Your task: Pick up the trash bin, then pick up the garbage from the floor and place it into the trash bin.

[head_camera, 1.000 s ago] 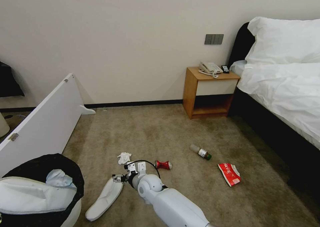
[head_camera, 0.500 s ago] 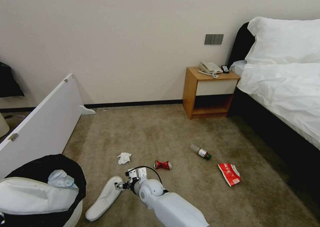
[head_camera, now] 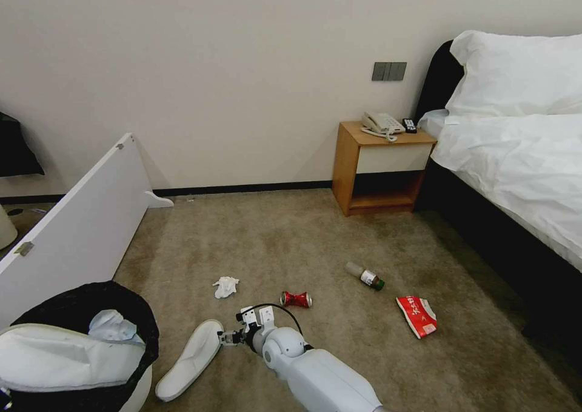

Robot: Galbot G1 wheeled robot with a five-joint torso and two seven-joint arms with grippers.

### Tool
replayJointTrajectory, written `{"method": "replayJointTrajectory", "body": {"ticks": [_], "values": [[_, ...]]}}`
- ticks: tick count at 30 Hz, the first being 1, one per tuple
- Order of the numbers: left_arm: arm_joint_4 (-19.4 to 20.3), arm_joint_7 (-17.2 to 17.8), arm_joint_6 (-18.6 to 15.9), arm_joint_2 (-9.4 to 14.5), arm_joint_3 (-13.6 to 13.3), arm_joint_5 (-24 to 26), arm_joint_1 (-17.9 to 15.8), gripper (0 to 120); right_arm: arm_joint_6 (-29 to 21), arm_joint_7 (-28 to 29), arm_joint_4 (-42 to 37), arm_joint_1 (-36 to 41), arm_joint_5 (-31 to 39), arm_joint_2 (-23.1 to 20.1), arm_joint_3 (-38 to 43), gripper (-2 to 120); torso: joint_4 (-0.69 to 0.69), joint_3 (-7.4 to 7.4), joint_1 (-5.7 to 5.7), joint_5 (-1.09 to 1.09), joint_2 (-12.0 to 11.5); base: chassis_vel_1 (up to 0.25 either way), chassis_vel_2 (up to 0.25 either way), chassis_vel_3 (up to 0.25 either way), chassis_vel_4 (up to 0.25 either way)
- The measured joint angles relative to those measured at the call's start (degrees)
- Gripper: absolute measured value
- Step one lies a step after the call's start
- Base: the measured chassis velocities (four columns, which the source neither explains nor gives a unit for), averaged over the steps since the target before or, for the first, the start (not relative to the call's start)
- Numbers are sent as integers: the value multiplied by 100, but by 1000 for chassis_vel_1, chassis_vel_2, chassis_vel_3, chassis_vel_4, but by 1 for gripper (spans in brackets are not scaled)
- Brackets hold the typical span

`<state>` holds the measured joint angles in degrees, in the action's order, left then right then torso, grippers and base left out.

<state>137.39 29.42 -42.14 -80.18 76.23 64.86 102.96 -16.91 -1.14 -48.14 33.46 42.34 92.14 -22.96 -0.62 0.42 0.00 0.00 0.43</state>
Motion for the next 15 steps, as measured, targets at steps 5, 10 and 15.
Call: {"method": "replayJointTrajectory", "body": {"ticks": [5,10,15], "values": [[3,0,0,1,16,0,9,3,70,-359,47,31,-112,0,-221,100,0,0,0,0,0,0,0,0,0],[22,0,0,-14,25,4,17,3,122,-657,56,49,-205,0,-578,100,0,0,0,0,-1,0,0,0,0],[59,0,0,-71,24,1,27,3,175,-827,132,16,-686,0,-791,100,0,0,0,0,-1,0,0,0,0]]}}
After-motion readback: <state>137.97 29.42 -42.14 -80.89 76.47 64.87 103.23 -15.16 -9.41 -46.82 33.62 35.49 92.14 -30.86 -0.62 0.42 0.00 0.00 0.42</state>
